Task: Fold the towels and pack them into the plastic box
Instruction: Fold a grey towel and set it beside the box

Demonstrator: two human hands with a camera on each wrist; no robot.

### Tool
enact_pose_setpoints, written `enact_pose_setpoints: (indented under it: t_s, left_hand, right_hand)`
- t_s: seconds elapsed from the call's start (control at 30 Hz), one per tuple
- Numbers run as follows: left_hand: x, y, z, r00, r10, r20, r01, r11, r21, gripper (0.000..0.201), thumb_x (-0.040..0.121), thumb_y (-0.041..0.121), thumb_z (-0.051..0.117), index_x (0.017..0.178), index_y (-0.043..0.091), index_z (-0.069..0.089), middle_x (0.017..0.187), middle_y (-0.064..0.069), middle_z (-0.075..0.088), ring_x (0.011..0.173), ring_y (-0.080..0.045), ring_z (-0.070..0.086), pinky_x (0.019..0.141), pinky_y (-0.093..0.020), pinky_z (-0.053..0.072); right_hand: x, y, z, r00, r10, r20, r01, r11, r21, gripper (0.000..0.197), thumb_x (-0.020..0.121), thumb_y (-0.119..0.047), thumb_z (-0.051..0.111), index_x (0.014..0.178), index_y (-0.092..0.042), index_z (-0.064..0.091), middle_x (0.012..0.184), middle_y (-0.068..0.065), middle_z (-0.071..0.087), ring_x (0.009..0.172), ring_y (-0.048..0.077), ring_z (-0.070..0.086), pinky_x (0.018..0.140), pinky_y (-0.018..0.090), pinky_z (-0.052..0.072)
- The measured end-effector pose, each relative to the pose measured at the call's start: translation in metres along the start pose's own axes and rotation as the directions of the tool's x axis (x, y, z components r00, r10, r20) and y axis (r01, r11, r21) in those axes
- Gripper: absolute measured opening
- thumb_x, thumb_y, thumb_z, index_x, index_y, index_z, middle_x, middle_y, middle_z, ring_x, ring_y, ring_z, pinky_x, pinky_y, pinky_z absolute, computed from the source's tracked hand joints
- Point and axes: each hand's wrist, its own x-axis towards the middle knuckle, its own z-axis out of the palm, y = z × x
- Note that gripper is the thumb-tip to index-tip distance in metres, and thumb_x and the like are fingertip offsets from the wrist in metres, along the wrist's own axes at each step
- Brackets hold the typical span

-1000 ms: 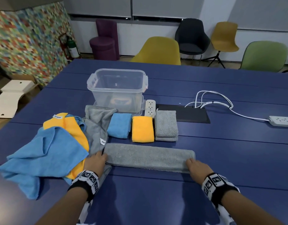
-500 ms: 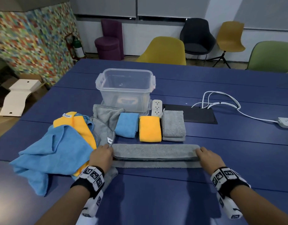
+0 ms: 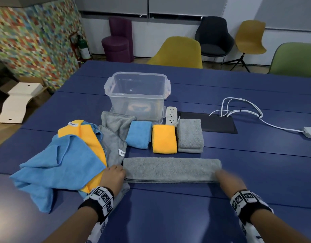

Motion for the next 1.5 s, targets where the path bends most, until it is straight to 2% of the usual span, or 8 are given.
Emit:
enact_pose_setpoints:
  t_s: [0.27, 0.4, 0.53, 0.73, 1.03, 1.27, 1.4, 1.5]
  left_hand:
    - [-0.002, -0.001, 0.001, 1.000, 0.027, -0.011, -0.027, 0.998, 0.059, 0.045, 0.011, 0.011, 0.088, 0.044, 0.021, 0.059, 0.048, 0.004, 0.053, 0.044, -0.019, 0.055, 0.039, -0.020, 0.039]
    - [-0.010, 0.008, -0.011, 0.999, 0.042, -0.001, -0.042, 0.993, 0.112, 0.027, 0.026, 0.027, 0.079, 0.044, 0.022, 0.060, 0.052, 0.003, 0.054, 0.048, -0.020, 0.054, 0.044, -0.026, 0.043]
    - [-0.007, 0.031, -0.030, 0.994, -0.007, -0.107, 0.006, 1.000, -0.010, 0.030, 0.064, 0.041, 0.039, 0.063, 0.026, 0.066, 0.068, 0.005, 0.057, 0.061, -0.016, 0.058, 0.053, -0.031, 0.047]
    - [0.037, 0.106, -0.017, 0.996, 0.024, 0.080, -0.006, 0.976, -0.219, 0.056, 0.097, 0.038, 0.007, 0.149, 0.019, 0.018, 0.157, 0.001, 0.010, 0.146, -0.025, 0.006, 0.117, -0.042, 0.011]
    - [0.030, 0.046, 0.035, 0.964, -0.206, 0.170, 0.248, 0.929, -0.275, 0.061, 0.099, 0.046, 0.005, 0.130, 0.012, 0.043, 0.128, -0.017, 0.058, 0.118, -0.034, 0.053, 0.099, -0.039, 0.043]
    - [0.029, 0.035, 0.031, 0.956, -0.246, 0.159, 0.280, 0.928, -0.247, 0.078, 0.097, 0.049, 0.000, 0.125, 0.000, 0.054, 0.128, -0.021, 0.057, 0.105, -0.033, 0.064, 0.079, -0.042, 0.054]
    - [0.021, 0.029, 0.008, 0.945, -0.304, 0.125, 0.327, 0.843, -0.428, 0.056, 0.097, 0.040, 0.026, 0.148, 0.016, 0.022, 0.156, -0.015, 0.010, 0.141, -0.030, 0.024, 0.111, -0.035, 0.030]
    - [0.022, 0.020, 0.004, 0.884, -0.463, 0.061, 0.423, 0.738, -0.526, 0.049, 0.092, 0.018, 0.048, 0.139, 0.013, 0.038, 0.142, -0.015, 0.040, 0.127, -0.030, 0.043, 0.101, -0.035, 0.040]
  right_hand:
    - [0.002, 0.001, -0.006, 0.997, 0.054, -0.045, -0.054, 0.999, 0.009, 0.027, 0.073, -0.002, 0.069, 0.099, -0.004, 0.060, 0.090, 0.010, 0.062, 0.061, 0.026, 0.064, 0.045, 0.027, 0.032]
    - [-0.002, -0.001, -0.007, 0.998, 0.057, 0.019, -0.056, 0.998, -0.025, 0.033, 0.088, -0.007, 0.047, 0.120, -0.011, 0.044, 0.120, 0.005, 0.051, 0.099, 0.022, 0.060, 0.068, 0.030, 0.042]
    - [0.001, -0.023, -0.034, 0.974, 0.031, -0.226, -0.011, 0.996, 0.085, 0.042, 0.035, -0.011, 0.082, 0.071, -0.010, 0.061, 0.071, 0.005, 0.060, 0.060, 0.025, 0.061, 0.051, 0.035, 0.050]
    - [0.029, -0.128, -0.037, 0.945, -0.206, -0.256, 0.287, 0.898, 0.334, 0.050, 0.088, -0.025, 0.033, 0.131, -0.006, 0.050, 0.140, 0.012, 0.047, 0.125, 0.033, 0.050, 0.099, 0.043, 0.044]
    - [0.039, -0.045, 0.008, 0.994, -0.107, 0.023, 0.094, 0.938, 0.334, 0.104, 0.055, -0.073, -0.039, 0.137, -0.010, -0.022, 0.146, 0.009, -0.024, 0.135, 0.026, -0.021, 0.112, 0.033, -0.014]
    - [0.033, -0.008, 0.003, 0.990, -0.022, 0.137, -0.014, 0.967, 0.255, 0.120, 0.032, -0.074, -0.050, 0.130, -0.009, -0.029, 0.140, -0.002, -0.034, 0.131, 0.011, -0.028, 0.114, 0.042, -0.012]
    - [0.030, -0.023, -0.011, 0.997, 0.026, 0.075, -0.046, 0.961, 0.271, 0.115, 0.058, -0.073, -0.039, 0.145, -0.008, 0.000, 0.154, 0.002, -0.001, 0.144, 0.023, 0.010, 0.114, 0.047, -0.011]
    - [0.024, -0.061, -0.028, 0.987, -0.095, -0.129, 0.132, 0.936, 0.325, 0.065, 0.093, -0.057, 0.013, 0.120, -0.018, 0.057, 0.116, 0.004, 0.064, 0.101, 0.024, 0.065, 0.088, 0.042, 0.050]
